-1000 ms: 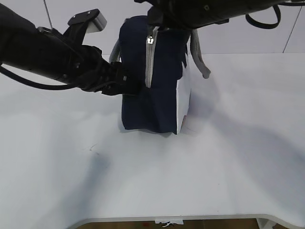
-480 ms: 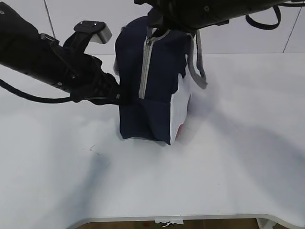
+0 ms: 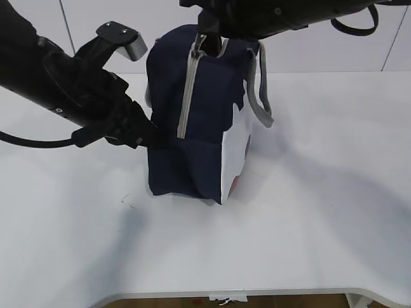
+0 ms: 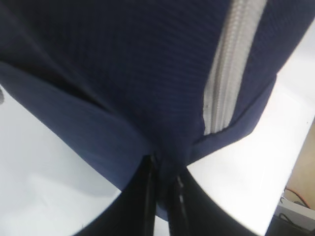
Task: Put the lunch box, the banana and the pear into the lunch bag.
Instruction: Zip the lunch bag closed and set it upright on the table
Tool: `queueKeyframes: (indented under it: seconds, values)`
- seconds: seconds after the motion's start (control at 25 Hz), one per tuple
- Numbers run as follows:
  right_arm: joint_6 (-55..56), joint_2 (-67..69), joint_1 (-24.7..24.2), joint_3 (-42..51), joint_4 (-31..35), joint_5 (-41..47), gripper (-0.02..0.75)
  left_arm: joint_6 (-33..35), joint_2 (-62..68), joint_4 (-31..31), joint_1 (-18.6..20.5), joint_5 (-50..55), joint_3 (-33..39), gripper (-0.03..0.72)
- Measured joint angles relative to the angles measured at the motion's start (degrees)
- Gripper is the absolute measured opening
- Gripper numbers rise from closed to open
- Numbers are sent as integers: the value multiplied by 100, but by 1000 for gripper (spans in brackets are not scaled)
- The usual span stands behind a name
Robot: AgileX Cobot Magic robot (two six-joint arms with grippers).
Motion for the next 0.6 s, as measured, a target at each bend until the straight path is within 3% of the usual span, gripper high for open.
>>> queueKeyframes:
  seconds: [0.6]
  values:
    - [0, 0, -290, 0, -174, -152, 1, -35, -145, 329, 289, 465, 0, 18]
